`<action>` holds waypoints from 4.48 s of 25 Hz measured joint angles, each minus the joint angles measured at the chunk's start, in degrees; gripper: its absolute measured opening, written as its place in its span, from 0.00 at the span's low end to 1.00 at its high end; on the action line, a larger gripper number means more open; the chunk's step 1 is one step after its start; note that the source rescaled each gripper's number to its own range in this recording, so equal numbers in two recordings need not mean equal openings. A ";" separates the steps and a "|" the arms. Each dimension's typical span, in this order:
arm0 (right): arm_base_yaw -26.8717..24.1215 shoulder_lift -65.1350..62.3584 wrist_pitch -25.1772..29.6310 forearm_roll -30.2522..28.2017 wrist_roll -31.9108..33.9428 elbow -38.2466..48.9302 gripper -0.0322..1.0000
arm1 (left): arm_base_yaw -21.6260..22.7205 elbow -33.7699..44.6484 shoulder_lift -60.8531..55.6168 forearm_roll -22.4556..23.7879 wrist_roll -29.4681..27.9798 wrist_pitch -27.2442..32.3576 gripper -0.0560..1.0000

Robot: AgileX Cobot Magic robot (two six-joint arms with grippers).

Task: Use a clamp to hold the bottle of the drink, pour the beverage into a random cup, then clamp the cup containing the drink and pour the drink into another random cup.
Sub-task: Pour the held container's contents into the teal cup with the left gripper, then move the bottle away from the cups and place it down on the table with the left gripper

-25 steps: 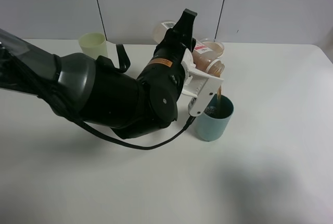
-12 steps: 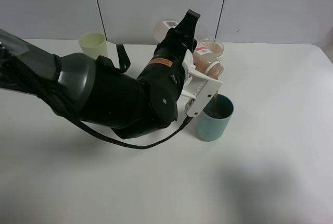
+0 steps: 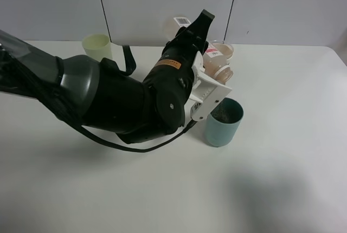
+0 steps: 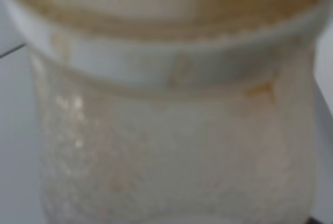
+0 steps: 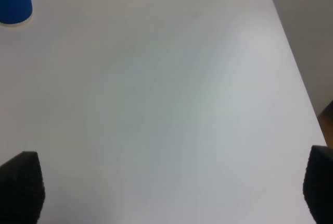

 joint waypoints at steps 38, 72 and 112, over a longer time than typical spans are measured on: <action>0.00 0.00 0.00 0.00 0.00 0.00 1.00 | 0.00 0.00 -2.27 -0.85 -18.55 8.54 0.05; 0.00 0.00 0.00 0.00 0.00 0.00 1.00 | 24.21 3.40 -26.43 70.71 -150.89 53.41 0.05; 0.00 0.00 0.00 0.00 0.00 0.00 1.00 | 55.03 38.25 -15.71 74.79 -157.72 11.59 0.05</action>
